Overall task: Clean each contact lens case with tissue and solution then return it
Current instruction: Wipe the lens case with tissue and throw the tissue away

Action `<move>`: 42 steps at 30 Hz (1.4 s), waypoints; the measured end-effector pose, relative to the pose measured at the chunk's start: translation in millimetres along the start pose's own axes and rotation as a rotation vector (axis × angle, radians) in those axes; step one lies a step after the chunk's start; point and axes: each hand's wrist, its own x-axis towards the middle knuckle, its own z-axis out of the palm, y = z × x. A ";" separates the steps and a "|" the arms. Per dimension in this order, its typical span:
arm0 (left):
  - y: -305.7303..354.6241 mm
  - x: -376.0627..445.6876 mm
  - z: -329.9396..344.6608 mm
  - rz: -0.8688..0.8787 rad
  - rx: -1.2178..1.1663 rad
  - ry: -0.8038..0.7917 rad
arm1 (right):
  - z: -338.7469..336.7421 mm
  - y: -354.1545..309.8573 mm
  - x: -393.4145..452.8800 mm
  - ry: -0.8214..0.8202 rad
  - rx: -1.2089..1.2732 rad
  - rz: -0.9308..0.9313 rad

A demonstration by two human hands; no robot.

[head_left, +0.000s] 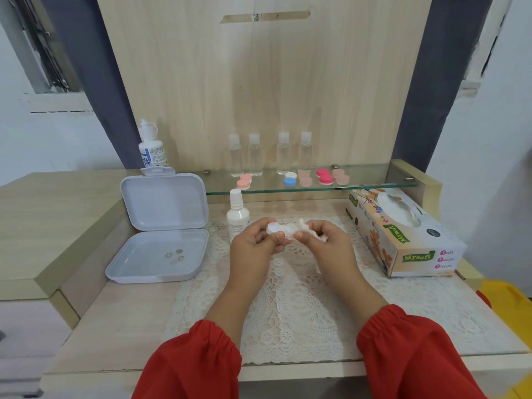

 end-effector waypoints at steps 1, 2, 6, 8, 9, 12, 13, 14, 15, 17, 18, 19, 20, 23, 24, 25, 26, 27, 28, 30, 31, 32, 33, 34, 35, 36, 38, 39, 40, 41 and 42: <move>1.0 0.3 -0.8 -0.002 -0.025 0.001 | -0.9 -0.3 0.8 0.007 0.044 0.045; 1.5 0.6 -1.6 -0.006 -0.039 -0.005 | -2.1 -0.4 1.4 -0.007 0.110 0.105; -0.4 1.1 -1.2 -0.044 -0.013 -0.051 | -2.7 -7.1 -0.6 -0.184 0.399 0.331; -0.9 0.2 0.0 -0.061 0.001 -0.080 | -1.2 -9.0 -1.8 -0.268 0.423 0.285; -0.7 -0.4 0.1 -0.069 0.008 -0.097 | -1.1 -7.9 -1.8 -0.274 0.424 0.254; -0.3 -1.1 -1.0 -0.100 0.004 -0.115 | -0.2 -5.3 -1.7 -0.267 0.416 0.200; 0.1 -1.5 -1.1 -0.109 -0.012 -0.116 | -0.1 -4.1 -1.5 -0.278 0.407 0.183; 0.4 -1.8 -1.5 -0.114 -0.025 -0.117 | 0.5 -3.9 -2.3 -0.283 0.396 0.167; 0.8 -2.0 -1.7 -0.115 -0.033 -0.120 | 1.6 -3.6 -2.8 -0.280 0.373 0.156; 1.1 -2.2 -2.6 -0.120 -0.037 -0.125 | 3.5 -1.0 -2.9 -0.249 0.283 0.120; 1.0 -2.2 -3.0 -0.122 -0.036 -0.128 | 4.1 -0.5 -3.2 -0.237 0.240 0.104; 0.4 -1.9 -3.3 -0.125 -0.029 -0.129 | 4.7 0.1 -2.6 -0.224 0.204 0.095; -0.4 -1.3 -3.5 -0.133 -0.021 -0.129 | 4.6 0.2 -2.6 -0.210 0.177 0.089; -3.0 1.7 -4.4 -0.183 -0.045 -0.086 | 4.7 2.9 -0.8 -0.169 0.105 0.066; -3.6 3.5 -5.2 -0.200 -0.077 -0.058 | 4.6 4.1 -0.1 -0.156 0.087 0.056; -3.9 5.0 -6.2 -0.214 -0.114 -0.025 | 4.6 4.5 0.3 -0.144 0.080 0.046; -3.7 6.4 -7.1 -0.227 -0.149 0.009 | 4.6 3.8 0.2 -0.131 0.082 0.040; -3.6 7.4 -8.1 -0.236 -0.174 0.035 | 4.6 3.1 0.3 -0.124 0.088 0.037; -3.4 7.7 -8.5 -0.244 -0.187 0.041 | 4.5 2.5 0.2 -0.127 0.090 0.038; -3.0 6.0 -7.3 -0.257 -0.187 -0.022 | 4.8 2.3 -1.1 -0.155 0.077 0.043; -2.8 4.8 -6.4 -0.261 -0.176 -0.066 | 5.1 3.0 -1.4 -0.164 0.070 0.044; -2.8 4.2 -5.9 -0.267 -0.163 -0.090 | 4.9 4.0 -1.3 -0.160 0.069 0.046; -3.0 4.9 -5.8 -0.274 -0.153 -0.089 | 4.8 4.5 -0.9 -0.147 0.069 0.048; -3.1 6.0 -6.3 -0.281 -0.146 -0.075 | 4.4 4.7 -0.6 -0.133 0.075 0.046; -2.8 7.0 -6.9 -0.284 -0.140 -0.052 | 4.2 4.7 -0.3 -0.128 0.079 0.041; -2.4 7.8 -7.4 -0.285 -0.140 -0.023 | 3.9 5.1 -0.1 -0.133 0.078 0.032; -1.5 8.5 -8.4 -0.281 -0.160 0.039 | 4.3 4.7 0.3 -0.163 0.064 0.017; -0.8 8.0 -8.4 -0.281 -0.175 0.062 | 4.9 4.5 -0.4 -0.192 0.061 0.010; -0.2 7.6 -8.1 -0.282 -0.182 0.073 | 5.5 5.3 -1.0 -0.215 0.055 0.005; -0.3 7.6 -7.7 -0.284 -0.176 0.073 | 6.3 6.1 -1.0 -0.218 0.051 0.005; -0.3 7.7 -6.9 -0.288 -0.159 0.066 | 5.9 7.2 -0.1 -0.198 0.044 0.007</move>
